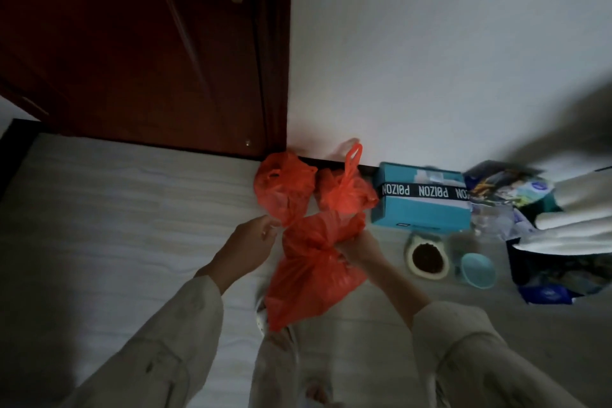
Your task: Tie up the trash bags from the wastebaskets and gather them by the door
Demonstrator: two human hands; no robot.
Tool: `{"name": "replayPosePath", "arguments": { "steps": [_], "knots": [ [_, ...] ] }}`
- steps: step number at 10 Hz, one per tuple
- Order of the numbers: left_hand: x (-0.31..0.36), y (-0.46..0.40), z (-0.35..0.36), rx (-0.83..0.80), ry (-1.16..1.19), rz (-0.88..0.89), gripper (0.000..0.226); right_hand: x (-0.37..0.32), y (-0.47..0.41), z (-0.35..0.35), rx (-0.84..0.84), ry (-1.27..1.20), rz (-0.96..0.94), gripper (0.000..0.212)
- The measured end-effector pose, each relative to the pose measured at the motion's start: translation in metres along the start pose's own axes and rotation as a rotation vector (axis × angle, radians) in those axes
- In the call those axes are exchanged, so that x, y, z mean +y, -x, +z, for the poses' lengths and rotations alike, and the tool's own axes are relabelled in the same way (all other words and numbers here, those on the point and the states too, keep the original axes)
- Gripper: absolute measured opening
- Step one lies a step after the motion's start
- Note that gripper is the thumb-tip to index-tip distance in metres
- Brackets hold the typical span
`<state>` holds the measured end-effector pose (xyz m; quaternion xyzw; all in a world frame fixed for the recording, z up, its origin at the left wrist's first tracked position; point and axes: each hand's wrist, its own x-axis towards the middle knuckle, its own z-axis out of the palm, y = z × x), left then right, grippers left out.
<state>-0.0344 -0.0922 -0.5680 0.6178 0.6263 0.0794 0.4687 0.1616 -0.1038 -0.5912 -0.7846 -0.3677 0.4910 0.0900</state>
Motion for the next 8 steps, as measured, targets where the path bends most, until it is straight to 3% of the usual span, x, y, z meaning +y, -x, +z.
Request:
{"name": "replayPosePath", "arguments": {
  "steps": [3, 5, 6, 8],
  "knots": [
    [-0.096, -0.176, 0.061, -0.066, -0.010, -0.099, 0.030, 0.053, -0.221, 0.082, 0.022, -0.087, 0.160, 0.030],
    [-0.141, -0.239, 0.119, -0.088, 0.011, -0.205, 0.028, 0.116, -0.342, 0.132, -0.092, -0.168, 0.275, 0.050],
    [-0.148, -0.254, 0.141, -0.118, 0.010, -0.265, 0.029, 0.101, -0.353, 0.132, -0.190, -0.229, 0.322, 0.008],
    [-0.116, -0.253, 0.139, -0.121, 0.028, -0.347, 0.029, 0.072, -0.324, 0.107, -0.323, -0.372, 0.425, 0.014]
  ]
}}
